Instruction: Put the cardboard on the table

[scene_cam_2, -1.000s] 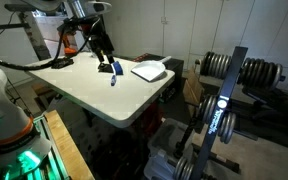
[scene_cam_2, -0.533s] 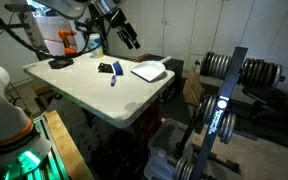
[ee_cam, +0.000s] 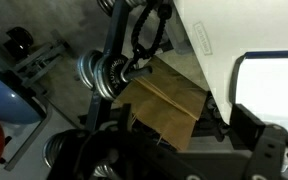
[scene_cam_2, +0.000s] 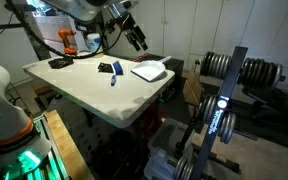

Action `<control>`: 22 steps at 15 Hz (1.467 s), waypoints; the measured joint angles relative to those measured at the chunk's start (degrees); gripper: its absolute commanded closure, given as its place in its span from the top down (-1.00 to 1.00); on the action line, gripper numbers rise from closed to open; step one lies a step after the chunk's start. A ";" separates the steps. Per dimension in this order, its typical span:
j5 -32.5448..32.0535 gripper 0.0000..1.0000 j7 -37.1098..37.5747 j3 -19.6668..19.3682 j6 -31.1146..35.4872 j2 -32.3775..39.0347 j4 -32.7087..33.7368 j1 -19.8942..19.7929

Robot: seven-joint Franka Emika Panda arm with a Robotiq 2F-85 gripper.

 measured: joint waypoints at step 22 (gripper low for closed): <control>-22.67 1.00 48.38 -13.41 -1.25 44.07 41.93 9.35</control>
